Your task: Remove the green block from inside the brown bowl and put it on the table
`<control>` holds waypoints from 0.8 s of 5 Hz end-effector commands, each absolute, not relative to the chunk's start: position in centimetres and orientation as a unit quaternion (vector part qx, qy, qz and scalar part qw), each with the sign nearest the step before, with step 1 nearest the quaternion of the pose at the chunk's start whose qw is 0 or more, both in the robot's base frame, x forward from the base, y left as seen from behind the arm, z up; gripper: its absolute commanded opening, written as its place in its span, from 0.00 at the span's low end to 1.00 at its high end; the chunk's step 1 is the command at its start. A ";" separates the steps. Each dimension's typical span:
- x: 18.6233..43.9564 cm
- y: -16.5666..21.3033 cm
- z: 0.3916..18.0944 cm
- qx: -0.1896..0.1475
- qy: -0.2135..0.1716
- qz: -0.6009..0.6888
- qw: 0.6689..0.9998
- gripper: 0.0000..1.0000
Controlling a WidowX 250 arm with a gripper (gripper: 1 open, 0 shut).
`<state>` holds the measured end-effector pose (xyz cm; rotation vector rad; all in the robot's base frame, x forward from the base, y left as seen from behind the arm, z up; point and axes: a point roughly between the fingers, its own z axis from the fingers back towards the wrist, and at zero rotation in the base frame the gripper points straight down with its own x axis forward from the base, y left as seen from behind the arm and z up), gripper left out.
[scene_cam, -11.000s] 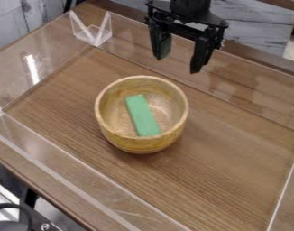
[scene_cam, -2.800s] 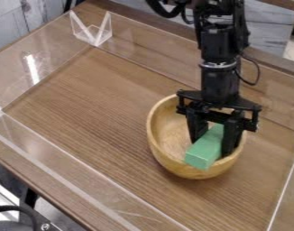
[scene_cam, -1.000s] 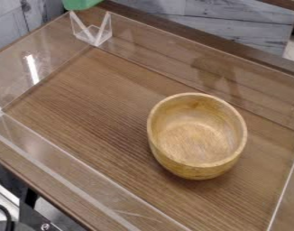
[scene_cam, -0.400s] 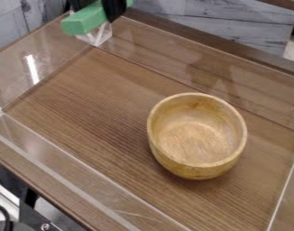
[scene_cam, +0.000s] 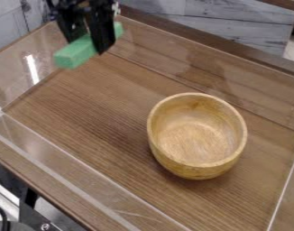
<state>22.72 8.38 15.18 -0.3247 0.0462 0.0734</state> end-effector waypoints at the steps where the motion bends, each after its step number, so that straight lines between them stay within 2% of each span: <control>1: 22.9 8.5 14.0 -0.148 0.002 0.012 0.989 0.00; 3: 22.8 6.3 10.2 -0.134 0.007 -0.024 0.991 0.00; 4: 22.8 4.6 9.4 -0.129 0.008 -0.040 0.991 0.00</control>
